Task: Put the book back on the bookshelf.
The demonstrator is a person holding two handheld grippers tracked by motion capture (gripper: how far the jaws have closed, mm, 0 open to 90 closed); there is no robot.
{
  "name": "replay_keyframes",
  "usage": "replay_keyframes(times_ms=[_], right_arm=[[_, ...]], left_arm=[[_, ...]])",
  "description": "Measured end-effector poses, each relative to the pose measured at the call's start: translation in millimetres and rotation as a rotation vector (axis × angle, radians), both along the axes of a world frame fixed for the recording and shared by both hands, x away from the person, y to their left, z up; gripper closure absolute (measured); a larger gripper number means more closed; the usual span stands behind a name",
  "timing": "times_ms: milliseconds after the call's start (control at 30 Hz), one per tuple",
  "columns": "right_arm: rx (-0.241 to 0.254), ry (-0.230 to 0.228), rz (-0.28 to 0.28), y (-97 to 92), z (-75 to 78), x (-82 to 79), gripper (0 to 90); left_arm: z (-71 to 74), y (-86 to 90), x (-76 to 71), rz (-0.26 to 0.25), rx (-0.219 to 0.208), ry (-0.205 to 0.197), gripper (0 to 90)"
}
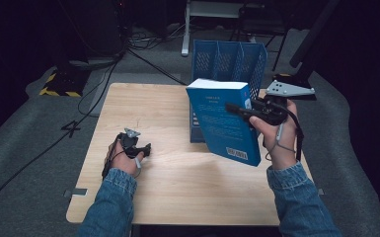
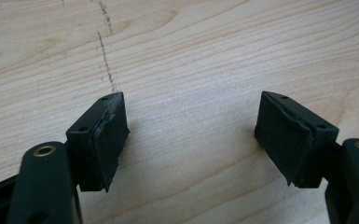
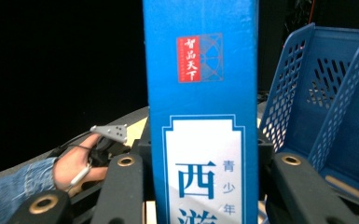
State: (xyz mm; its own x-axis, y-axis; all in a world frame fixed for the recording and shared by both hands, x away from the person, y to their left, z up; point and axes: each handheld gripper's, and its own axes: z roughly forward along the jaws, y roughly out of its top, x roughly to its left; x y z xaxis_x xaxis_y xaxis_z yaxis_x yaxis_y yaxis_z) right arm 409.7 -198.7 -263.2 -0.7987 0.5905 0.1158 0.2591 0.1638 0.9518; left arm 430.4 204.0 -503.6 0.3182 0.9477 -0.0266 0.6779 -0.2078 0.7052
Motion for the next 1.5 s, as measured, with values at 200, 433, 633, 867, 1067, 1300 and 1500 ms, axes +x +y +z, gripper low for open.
replay_keyframes(times_ms=[200,433,633,867,1067,1300,1500], right_arm=[[-0.016,-0.016,-0.005,11.8,13.0,16.0,61.5],[-0.017,-0.019,-0.013,19.4,20.9,30.6,61.6],[-0.016,-0.014,-0.017,26.2,28.7,46.9,61.6],[-0.001,-0.006,-0.046,33.0,34.2,70.4,61.6],[0.024,-0.009,-0.079,37.8,40.0,87.3,61.6],[0.063,-0.027,-0.123,38.2,34.4,108.1,61.6],[0.084,-0.028,-0.152,33.8,31.8,120.5,61.6]], left_arm=[[-0.2,8.5,-9.8,0.025,-0.004,0.001,25.6],[-0.2,14.6,-14.7,0.037,-0.001,-0.001,25.7],[-0.3,15.0,-15.4,0.039,-0.004,0.001,25.7],[-0.2,15.0,-12.8,0.042,0.001,0.000,25.1],[-0.1,14.4,-7.7,0.047,0.002,0.001,24.8],[-0.2,13.8,-5.9,0.049,0.000,0.002,24.8],[-0.1,13.8,-5.8,0.049,0.001,0.002,24.8]])
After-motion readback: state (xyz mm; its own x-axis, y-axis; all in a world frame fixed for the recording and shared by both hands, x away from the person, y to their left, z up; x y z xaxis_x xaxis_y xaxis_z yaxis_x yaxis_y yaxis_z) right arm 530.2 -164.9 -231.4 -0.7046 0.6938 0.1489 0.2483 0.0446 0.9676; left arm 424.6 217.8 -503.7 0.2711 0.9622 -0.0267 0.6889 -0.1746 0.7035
